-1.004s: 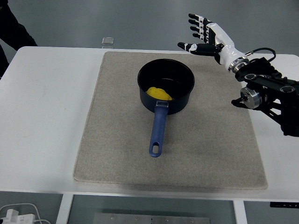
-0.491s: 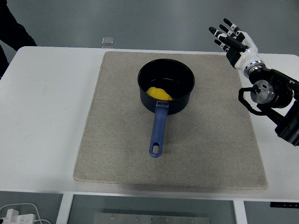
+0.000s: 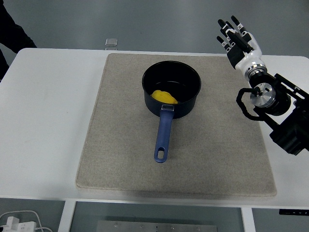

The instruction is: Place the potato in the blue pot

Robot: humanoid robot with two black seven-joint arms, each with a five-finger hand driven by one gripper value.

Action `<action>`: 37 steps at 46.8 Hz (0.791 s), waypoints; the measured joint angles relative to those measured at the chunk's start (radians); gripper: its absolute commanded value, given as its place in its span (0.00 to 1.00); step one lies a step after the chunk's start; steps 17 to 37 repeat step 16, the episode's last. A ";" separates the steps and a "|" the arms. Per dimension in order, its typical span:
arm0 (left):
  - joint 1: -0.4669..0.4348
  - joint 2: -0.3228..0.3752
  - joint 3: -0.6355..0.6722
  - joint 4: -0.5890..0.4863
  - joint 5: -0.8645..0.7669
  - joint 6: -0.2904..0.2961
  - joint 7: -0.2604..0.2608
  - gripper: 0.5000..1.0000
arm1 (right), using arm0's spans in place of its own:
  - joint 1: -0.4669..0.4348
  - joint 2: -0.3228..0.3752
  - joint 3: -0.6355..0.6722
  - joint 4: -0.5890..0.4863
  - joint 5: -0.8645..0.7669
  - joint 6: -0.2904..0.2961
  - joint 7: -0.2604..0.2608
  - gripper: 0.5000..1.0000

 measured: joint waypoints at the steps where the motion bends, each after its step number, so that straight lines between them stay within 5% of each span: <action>1: 0.001 0.000 0.000 0.000 0.000 0.000 0.000 0.99 | 0.000 0.000 0.000 -0.001 0.000 0.000 0.000 0.86; 9: 0.001 0.000 0.000 0.000 0.000 0.000 0.000 0.99 | -0.001 -0.002 -0.001 -0.042 -0.002 0.007 0.000 0.85; 16: 0.001 0.000 0.000 0.000 0.000 0.000 0.000 0.99 | -0.001 0.000 -0.001 -0.107 -0.002 0.078 0.000 0.85; 37: 0.001 0.000 0.000 0.000 0.000 0.000 0.000 0.99 | -0.001 0.000 -0.001 -0.107 -0.002 0.078 0.000 0.85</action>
